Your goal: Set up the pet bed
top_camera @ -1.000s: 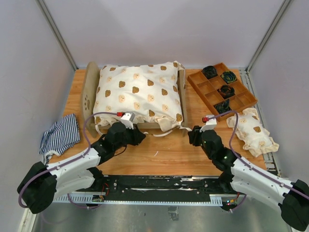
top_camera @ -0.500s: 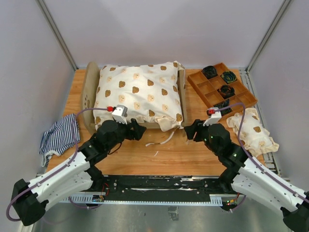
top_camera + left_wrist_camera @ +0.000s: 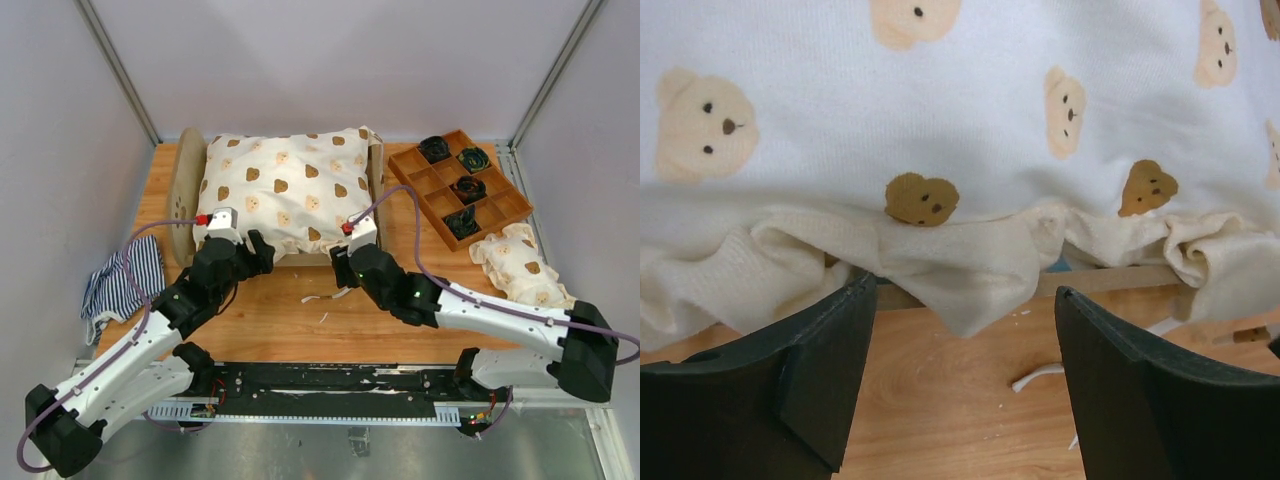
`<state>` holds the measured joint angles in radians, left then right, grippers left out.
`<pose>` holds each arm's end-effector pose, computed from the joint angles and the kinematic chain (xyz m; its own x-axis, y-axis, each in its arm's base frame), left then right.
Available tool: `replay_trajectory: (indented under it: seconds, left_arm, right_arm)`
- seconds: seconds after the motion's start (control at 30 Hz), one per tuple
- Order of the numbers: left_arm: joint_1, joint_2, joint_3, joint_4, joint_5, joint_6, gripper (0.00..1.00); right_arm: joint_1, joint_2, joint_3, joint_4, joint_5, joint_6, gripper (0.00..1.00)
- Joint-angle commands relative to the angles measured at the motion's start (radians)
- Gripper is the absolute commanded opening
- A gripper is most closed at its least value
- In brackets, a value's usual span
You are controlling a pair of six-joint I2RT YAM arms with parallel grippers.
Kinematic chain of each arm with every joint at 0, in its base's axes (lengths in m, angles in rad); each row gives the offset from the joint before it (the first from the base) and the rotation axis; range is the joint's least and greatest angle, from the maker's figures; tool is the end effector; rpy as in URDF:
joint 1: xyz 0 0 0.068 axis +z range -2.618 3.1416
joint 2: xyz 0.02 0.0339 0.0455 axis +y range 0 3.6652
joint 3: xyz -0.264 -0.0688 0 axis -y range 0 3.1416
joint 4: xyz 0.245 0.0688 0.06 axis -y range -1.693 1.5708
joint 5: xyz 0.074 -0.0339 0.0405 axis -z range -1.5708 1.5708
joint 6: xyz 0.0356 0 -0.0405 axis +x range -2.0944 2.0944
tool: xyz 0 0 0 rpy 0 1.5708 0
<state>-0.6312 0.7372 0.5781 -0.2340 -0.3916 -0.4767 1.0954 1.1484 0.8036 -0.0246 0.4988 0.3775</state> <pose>0.1491 -0.0921 0.2704 -0.3944 -0.2370 -0.8878 0.0898 0.9516 -0.2940 0.1345 0.2241 0.2899 -0.3662 -0.0041 -0.9305 -0.4751 0.8607 0.1832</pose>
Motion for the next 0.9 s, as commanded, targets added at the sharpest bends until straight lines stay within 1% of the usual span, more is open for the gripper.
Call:
replay_trajectory:
  seconds: [0.0, 0.1, 0.23, 0.3, 0.4, 0.47, 0.5, 0.57, 0.6, 0.63, 0.67, 0.7, 0.77, 0.8, 0.83, 0.87]
  left_arm:
    - [0.016, 0.005, 0.018, 0.021, 0.058, -0.033, 0.75]
    - [0.016, 0.006, -0.014, 0.057, 0.128, -0.048, 0.74]
    - [0.016, 0.018, -0.058, 0.112, 0.244, -0.067, 0.73]
    - [0.016, 0.033, -0.075, 0.129, 0.260, -0.075, 0.73]
    - [0.016, 0.068, -0.098, 0.152, 0.236, -0.073, 0.73]
    - [0.016, 0.094, -0.100, 0.159, 0.222, -0.070, 0.73]
    - [0.016, 0.107, -0.099, 0.163, 0.213, -0.068, 0.73]
    - [0.016, 0.128, -0.093, 0.163, 0.190, -0.051, 0.69]
    - [0.016, 0.136, -0.090, 0.158, 0.173, -0.044, 0.65]
    - [0.016, 0.144, -0.084, 0.150, 0.152, -0.036, 0.60]
    - [0.016, 0.150, -0.078, 0.142, 0.132, -0.029, 0.48]
    - [0.016, 0.154, -0.073, 0.131, 0.113, -0.023, 0.35]
    - [0.016, 0.157, -0.059, 0.106, 0.081, -0.012, 0.13]
    - [0.016, 0.156, -0.050, 0.095, 0.070, -0.008, 0.04]
    - [0.016, 0.152, -0.042, 0.085, 0.061, -0.005, 0.01]
    - [0.016, 0.146, -0.037, 0.077, 0.055, -0.002, 0.00]
  right_arm:
    - [0.012, 0.108, 0.067, 0.037, 0.103, -0.078, 0.56]
    - [0.012, 0.164, 0.074, 0.063, 0.122, -0.097, 0.55]
    - [0.012, 0.222, 0.083, 0.080, 0.106, -0.099, 0.55]
    - [0.012, 0.246, 0.086, 0.081, 0.116, -0.096, 0.54]
    - [0.012, 0.273, 0.084, 0.083, 0.158, -0.102, 0.53]
    - [0.012, 0.284, 0.078, 0.084, 0.190, -0.115, 0.47]
    - [0.012, 0.286, 0.074, 0.084, 0.208, -0.126, 0.40]
    - [0.012, 0.275, 0.057, 0.086, 0.236, -0.145, 0.18]
    - [0.012, 0.262, 0.046, 0.088, 0.241, -0.153, 0.11]
    - [0.012, 0.248, 0.034, 0.092, 0.242, -0.162, 0.06]
    - [0.012, 0.229, 0.018, 0.093, 0.239, -0.171, 0.02]
    - [0.011, 0.208, 0.002, 0.093, 0.234, -0.180, 0.01]
    - [0.007, 0.160, -0.038, 0.102, 0.211, -0.196, 0.00]
    - [0.000, 0.133, -0.059, 0.107, 0.189, -0.202, 0.00]
    - [-0.011, 0.107, -0.082, 0.107, 0.163, -0.202, 0.00]
    - [-0.023, 0.078, -0.102, 0.111, 0.127, -0.207, 0.00]
